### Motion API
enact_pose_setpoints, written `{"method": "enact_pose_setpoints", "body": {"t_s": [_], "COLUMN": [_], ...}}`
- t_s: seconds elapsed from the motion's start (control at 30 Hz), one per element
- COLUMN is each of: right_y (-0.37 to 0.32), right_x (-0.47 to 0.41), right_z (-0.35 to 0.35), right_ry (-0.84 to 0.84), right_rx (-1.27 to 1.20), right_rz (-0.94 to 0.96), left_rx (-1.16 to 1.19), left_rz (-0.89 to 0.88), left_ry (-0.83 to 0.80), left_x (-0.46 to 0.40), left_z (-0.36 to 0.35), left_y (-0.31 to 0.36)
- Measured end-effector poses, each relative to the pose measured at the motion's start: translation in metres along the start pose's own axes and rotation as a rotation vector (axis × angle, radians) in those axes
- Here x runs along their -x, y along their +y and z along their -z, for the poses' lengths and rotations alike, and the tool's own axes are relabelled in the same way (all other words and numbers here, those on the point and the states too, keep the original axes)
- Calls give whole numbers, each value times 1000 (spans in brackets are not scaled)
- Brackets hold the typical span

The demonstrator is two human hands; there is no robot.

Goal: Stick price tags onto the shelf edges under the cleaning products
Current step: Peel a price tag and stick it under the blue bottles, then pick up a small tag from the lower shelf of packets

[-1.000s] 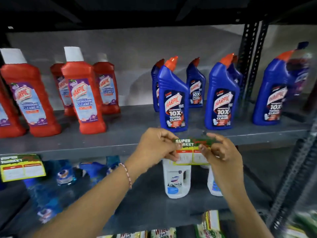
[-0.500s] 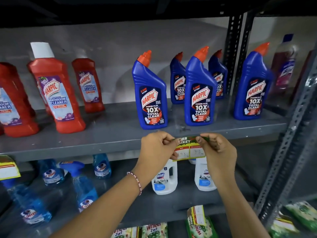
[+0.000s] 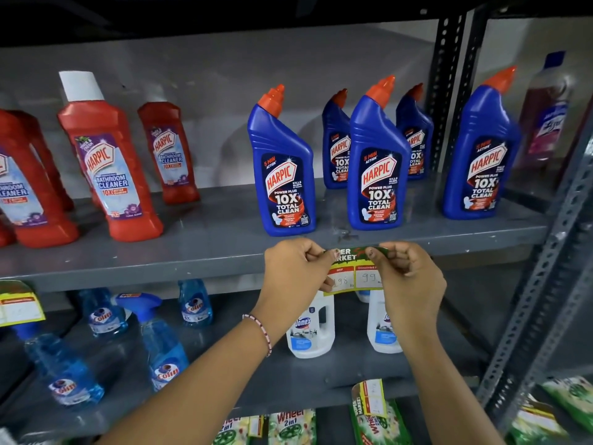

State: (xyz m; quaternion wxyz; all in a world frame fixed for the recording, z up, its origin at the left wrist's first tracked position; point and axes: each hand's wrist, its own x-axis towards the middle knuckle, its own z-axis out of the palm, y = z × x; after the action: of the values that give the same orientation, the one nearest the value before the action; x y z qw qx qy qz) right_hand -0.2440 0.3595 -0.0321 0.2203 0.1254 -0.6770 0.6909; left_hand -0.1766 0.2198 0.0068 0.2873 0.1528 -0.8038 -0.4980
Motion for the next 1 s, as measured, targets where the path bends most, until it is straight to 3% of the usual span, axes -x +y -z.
{"method": "enact_pose_setpoints", "body": {"t_s": [0.17, 0.3, 0.43, 0.53, 0.7, 0.83, 1.0], "right_y": [0, 2, 18, 49, 138, 190, 223], "right_x": [-3, -6, -7, 0, 31, 60, 74], "right_z": [-2, 2, 14, 29, 59, 56, 34], "right_ry": [59, 117, 110, 65, -241, -559, -915], "right_rx": [13, -50, -68, -55, 184, 486, 747], "right_rz": [11, 13, 40, 31, -192, -199, -76], "left_rx": [-93, -15, 81, 174, 188, 303, 287], "left_rz": [7, 54, 54, 148, 574, 947, 1065], "left_ry": [19, 34, 48, -2, -278, -407, -360], "left_x": [-1, 1, 12, 29, 70, 110, 121], "left_z": [3, 7, 4, -4, -44, -88, -143], "left_y": [-2, -8, -31, -66, -154, -223, -264]}}
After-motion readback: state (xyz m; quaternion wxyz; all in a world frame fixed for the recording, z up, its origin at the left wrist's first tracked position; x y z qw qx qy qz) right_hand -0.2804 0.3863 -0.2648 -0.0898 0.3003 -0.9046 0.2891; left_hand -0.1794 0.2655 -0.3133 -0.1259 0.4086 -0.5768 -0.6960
